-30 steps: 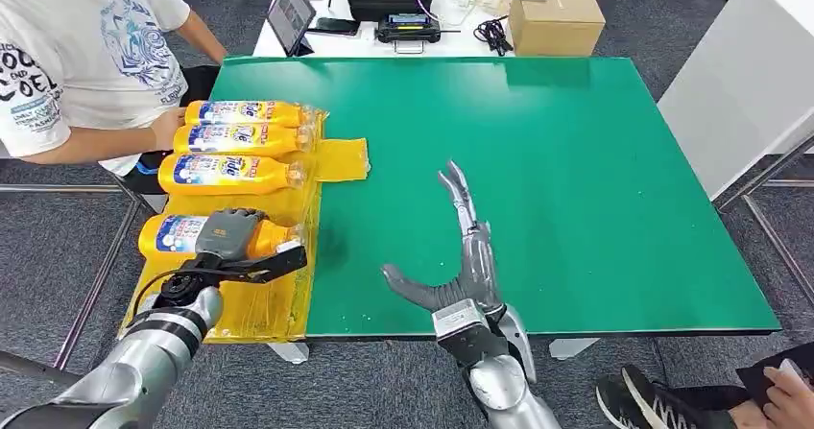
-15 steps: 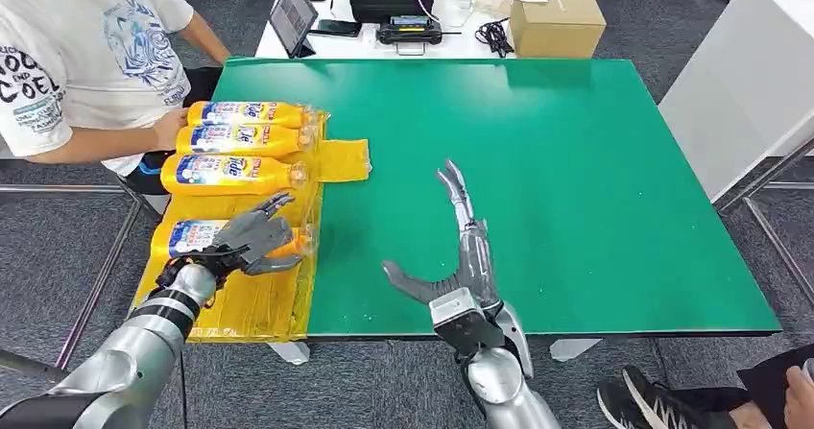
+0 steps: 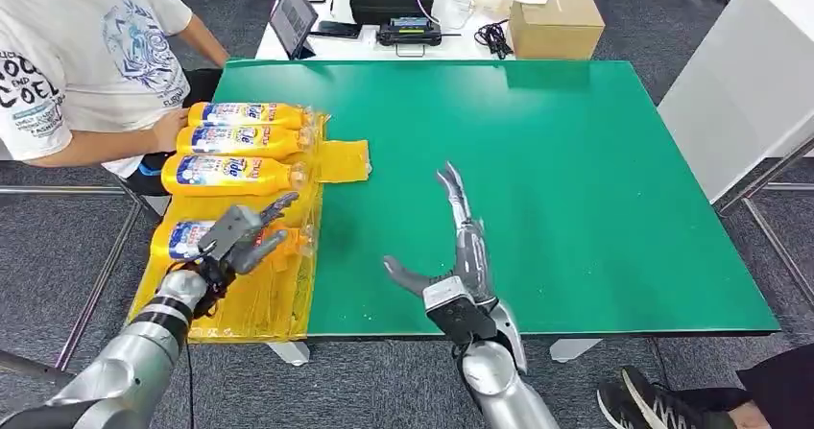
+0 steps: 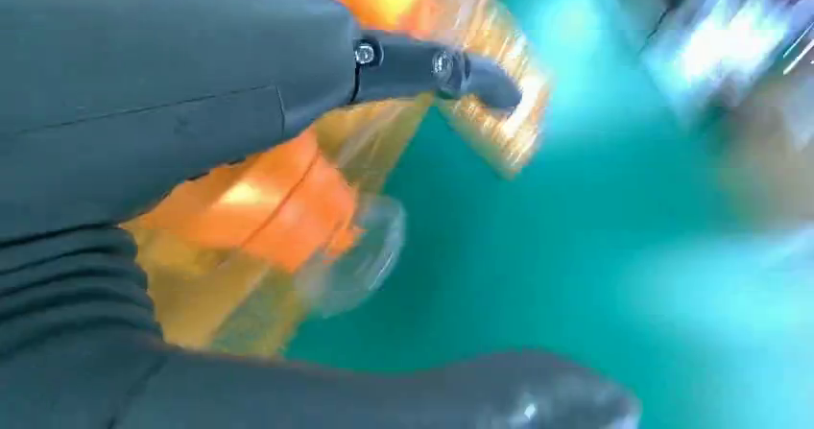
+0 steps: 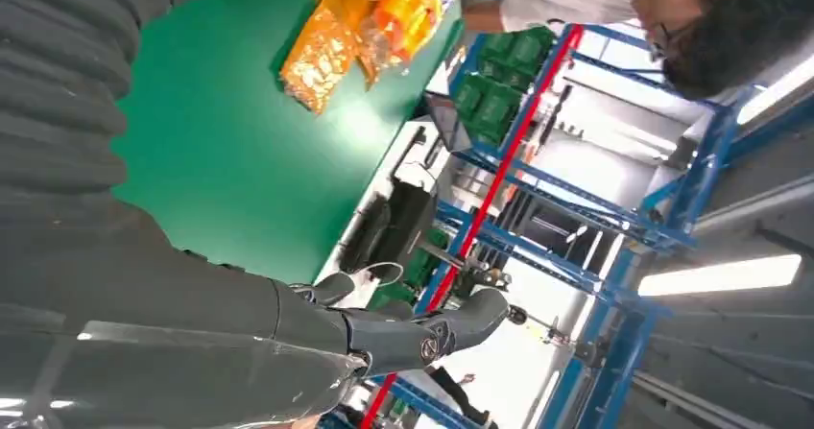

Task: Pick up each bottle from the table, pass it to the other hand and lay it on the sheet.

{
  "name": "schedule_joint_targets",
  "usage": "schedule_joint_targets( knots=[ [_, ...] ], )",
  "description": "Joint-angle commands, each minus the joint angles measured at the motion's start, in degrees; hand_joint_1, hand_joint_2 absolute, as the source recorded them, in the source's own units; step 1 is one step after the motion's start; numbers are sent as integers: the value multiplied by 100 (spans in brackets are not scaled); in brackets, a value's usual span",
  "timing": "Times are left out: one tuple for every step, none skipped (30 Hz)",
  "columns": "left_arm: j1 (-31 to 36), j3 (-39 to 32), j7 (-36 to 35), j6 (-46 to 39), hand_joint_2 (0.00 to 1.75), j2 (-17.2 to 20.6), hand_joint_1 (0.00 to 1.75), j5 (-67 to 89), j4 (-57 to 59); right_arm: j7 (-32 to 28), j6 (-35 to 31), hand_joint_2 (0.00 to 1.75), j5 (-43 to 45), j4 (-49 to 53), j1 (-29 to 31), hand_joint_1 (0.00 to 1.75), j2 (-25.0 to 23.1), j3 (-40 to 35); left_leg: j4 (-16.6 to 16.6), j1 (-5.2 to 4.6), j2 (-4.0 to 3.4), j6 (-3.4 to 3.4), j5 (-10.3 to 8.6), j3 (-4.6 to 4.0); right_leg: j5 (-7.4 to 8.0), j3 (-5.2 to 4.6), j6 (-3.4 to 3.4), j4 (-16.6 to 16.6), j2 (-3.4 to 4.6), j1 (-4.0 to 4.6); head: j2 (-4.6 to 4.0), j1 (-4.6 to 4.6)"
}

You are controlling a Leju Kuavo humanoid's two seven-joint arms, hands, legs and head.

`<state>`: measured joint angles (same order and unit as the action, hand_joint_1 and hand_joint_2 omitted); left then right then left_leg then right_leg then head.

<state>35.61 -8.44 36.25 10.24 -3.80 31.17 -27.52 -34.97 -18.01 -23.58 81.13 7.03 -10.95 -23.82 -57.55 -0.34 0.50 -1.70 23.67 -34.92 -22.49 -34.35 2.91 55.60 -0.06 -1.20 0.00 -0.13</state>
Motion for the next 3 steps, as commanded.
schedule_joint_targets(
  knots=[
    [-1036, -360, 375, -2020, 175, -914, 0, -2452, -3130, -56, -447, 175, -94, -205, -94, 0, 13, -12, -5, 9, 12, 6, 9, -6, -10, 6, -8, -4, -15, 10, 0, 2],
    [-1057, -478, 375, -1719, 175, -1019, 0, -3221, -3210, -96, -533, 175, -18, -117, -182, 0, -12, 38, -4, 7, 14, 6, 4, -12, -7, -2, -6, -4, -14, 8, 0, 6],
    [-1156, -508, 375, -1713, 175, -1095, 0, -3451, -3579, -193, -644, 175, -28, -71, -228, 0, -20, 69, -10, 11, 8, 9, 12, -8, -12, 2, -10, 0, -9, 12, 0, -2]
  ],
)
